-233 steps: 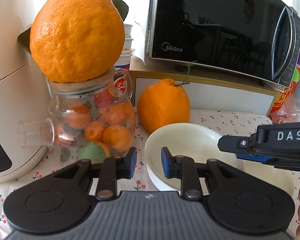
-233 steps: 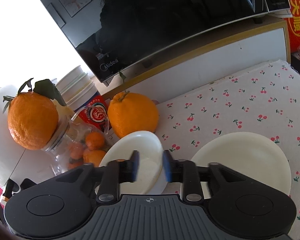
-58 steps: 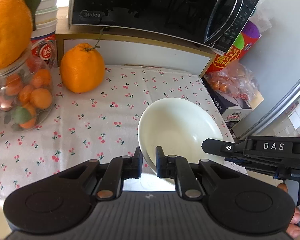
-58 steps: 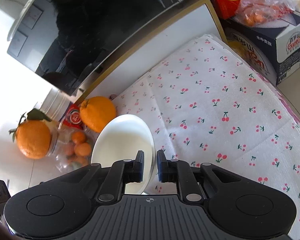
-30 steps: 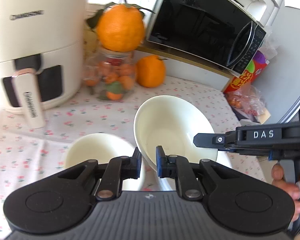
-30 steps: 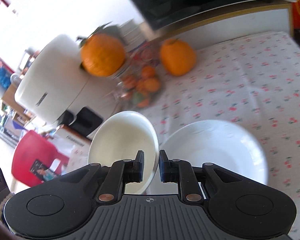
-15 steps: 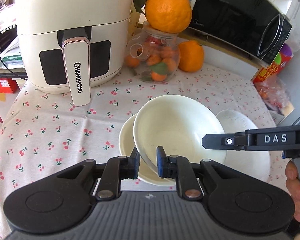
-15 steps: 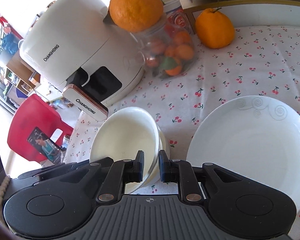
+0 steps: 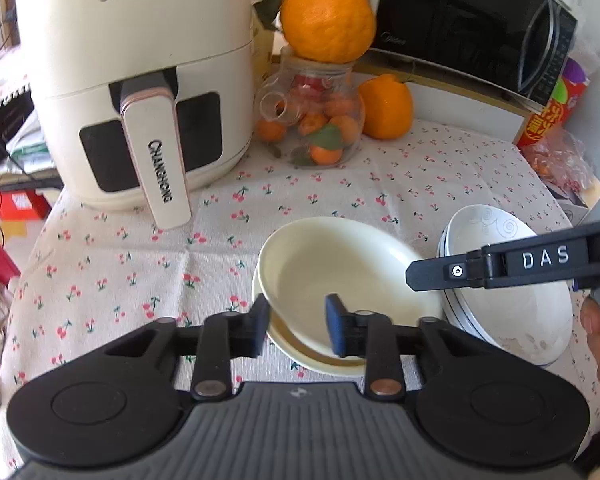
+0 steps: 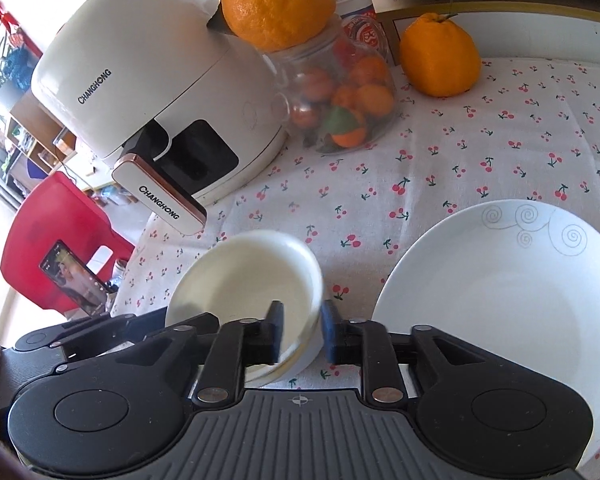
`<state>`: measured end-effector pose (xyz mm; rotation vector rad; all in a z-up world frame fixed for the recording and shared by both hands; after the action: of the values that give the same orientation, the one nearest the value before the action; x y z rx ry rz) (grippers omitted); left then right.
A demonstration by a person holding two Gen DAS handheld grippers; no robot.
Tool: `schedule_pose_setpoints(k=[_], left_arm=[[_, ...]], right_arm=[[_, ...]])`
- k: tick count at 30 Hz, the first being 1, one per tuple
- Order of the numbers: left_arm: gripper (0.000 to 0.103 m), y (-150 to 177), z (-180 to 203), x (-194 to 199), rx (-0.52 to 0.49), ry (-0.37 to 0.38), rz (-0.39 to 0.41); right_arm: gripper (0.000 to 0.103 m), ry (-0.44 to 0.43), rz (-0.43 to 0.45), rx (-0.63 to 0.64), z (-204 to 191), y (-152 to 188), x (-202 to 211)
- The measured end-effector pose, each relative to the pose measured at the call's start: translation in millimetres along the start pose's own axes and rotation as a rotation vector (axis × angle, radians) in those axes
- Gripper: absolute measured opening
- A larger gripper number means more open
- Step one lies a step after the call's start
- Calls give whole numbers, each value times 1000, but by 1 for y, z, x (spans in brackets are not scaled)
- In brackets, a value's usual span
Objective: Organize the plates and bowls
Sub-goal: 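Grip the second bowl rim, lift it and lower it into the first bowl, then grip the nested bowls from opposite sides with both grippers and lift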
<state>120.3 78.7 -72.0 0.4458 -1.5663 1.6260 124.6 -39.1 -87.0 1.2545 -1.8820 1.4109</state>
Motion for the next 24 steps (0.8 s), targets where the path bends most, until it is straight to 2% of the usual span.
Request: schedule_pose_setpoints(k=[1,5,7,9,12,15,17,20,24], left_arm=[[47,0,0,1,-9,-6,5],[71,1,0,3,-38,12,30],[88,2,1,5,-72,31,55],[98,4,2,7,-129,55,86],[100,7,1,9,-208,89,120],[103,10,-3,11,-266,142,120],[103,12,-6,10,-295,194,91],[103,18,-8,7,-330,287,16],[102,22,0,-6,-427,275,-58]], right_arm=[[28,2,4,4,0,0,1],[41,-7,23,16,1,-3,5],[58,-26,50,46,0,-5,7],[70,-57,98,137,-3,-8,12],[81,-113,170,387,-14,-7,21],[90,-148,170,591,-21,2,26],[90,-176,132,658,-22,9,25],[90,-168,90,737,-25,17,19],[90,-110,52,846,-31,27,5]])
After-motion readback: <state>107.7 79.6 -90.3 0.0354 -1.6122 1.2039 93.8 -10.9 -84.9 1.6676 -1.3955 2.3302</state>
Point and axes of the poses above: each gripper's, at about its wrist camera, not at the fingertips, and x roughly against the way its jaws point, z to its right, y to its underside, the point moved 7 cm from there along -x, roughly the way its jaws point, and after that the axes turned 6 degrees about y, right-handed, at the moved point
